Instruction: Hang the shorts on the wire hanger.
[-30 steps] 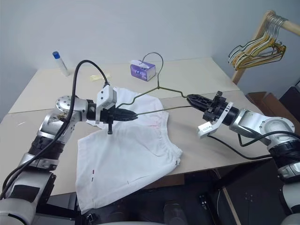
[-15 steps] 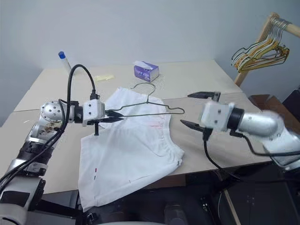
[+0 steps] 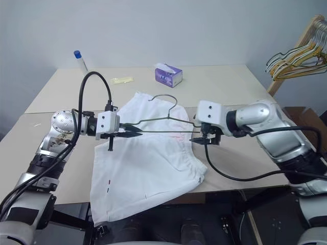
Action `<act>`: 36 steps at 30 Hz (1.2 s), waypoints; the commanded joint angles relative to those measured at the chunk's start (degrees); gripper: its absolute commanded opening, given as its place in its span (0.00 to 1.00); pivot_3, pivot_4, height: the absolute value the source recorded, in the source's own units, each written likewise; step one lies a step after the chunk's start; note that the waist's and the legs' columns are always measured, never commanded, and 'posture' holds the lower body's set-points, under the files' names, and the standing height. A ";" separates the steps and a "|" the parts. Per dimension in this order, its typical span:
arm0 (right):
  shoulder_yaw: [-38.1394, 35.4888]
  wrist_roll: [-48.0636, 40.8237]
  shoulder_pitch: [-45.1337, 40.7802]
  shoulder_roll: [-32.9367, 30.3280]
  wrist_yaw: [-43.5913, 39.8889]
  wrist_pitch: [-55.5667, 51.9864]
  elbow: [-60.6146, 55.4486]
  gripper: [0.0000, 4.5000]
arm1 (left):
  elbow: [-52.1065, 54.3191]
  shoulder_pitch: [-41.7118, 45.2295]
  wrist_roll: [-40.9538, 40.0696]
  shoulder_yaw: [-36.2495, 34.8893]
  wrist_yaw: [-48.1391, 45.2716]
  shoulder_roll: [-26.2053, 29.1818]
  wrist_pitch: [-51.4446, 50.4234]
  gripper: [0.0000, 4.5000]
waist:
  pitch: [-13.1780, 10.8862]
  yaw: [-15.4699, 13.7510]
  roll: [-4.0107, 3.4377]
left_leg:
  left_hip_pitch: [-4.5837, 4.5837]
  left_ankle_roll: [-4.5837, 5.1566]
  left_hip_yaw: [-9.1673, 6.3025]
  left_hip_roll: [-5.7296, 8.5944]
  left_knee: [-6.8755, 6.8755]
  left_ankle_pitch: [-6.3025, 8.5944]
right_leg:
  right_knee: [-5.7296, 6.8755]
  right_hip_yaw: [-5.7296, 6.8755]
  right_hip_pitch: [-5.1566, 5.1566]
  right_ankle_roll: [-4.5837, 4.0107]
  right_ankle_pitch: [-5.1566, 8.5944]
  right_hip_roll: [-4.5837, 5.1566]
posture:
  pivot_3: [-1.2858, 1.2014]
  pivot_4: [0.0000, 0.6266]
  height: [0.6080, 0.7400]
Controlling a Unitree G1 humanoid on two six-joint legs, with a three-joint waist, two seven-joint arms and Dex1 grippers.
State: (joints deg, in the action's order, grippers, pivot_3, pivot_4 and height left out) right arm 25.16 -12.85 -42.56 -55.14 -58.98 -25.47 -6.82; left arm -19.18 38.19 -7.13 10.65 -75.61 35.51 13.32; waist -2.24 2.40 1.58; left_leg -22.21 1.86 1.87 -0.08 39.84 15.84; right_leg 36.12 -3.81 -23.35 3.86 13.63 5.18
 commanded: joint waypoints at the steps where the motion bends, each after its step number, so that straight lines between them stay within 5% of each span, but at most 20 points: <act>1: -0.30 3.02 -2.49 1.33 -2.97 -1.70 0.18 0.81 | 2.15 1.40 -1.21 -0.38 -0.37 -0.16 -0.54 0.00 | 0.00 0.00 0.00 | -0.01 0.01 0.00 0.01 0.00 0.00 | 0.00 0.00 0.00 0.01 0.00 0.01 | 0.51 0.00 1.00; 12: -1.44 7.44 -1.06 3.89 -7.05 -1.05 1.60 0.00 | 3.09 1.00 -2.15 -0.81 -1.83 -0.26 -1.14 0.00 | 0.00 0.01 -0.01 | 0.00 0.01 -0.02 0.03 0.02 0.01 | 0.00 0.02 0.02 0.04 -0.02 0.00 | 0.51 0.00 1.00; 16: -2.72 7.42 1.29 3.12 -8.12 -0.16 1.27 0.00 | 2.90 0.88 -2.83 -0.88 -3.40 -0.04 -1.07 0.00 | 0.00 0.00 0.00 | 0.00 0.01 -0.02 0.04 0.02 0.01 | 0.00 0.02 0.03 0.04 -0.02 0.01 | 0.51 0.00 1.00; 30: -24.45 -5.78 25.01 -3.69 -6.38 -16.80 -7.07 0.00 | -4.43 4.64 -6.67 -8.44 0.29 2.20 -9.68 0.97 | 0.01 -0.54 0.01 | 0.02 0.03 -0.12 0.07 0.04 0.02 | -0.04 0.11 0.14 0.05 -0.02 0.03 | 0.50 0.00 1.00; 36: -36.08 -16.57 31.38 -2.17 -2.17 -41.72 -3.68 0.00 | 14.19 -6.40 -16.11 -11.30 0.79 3.20 -24.02 1.00 | 0.02 -0.17 0.00 | 0.14 0.04 -0.10 0.00 0.02 0.02 | 0.00 0.04 0.21 0.05 -0.02 0.02 | 0.50 0.02 1.00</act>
State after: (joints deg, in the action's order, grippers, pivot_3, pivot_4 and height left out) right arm -6.70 -26.22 -10.82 -57.59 -61.97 -61.76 -10.91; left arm -10.39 32.21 -20.13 0.93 -75.10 38.00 -7.91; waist -2.22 2.23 1.58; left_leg -22.06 1.90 1.77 -0.09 39.85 15.86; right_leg 36.11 -3.77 -23.13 3.91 13.61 5.21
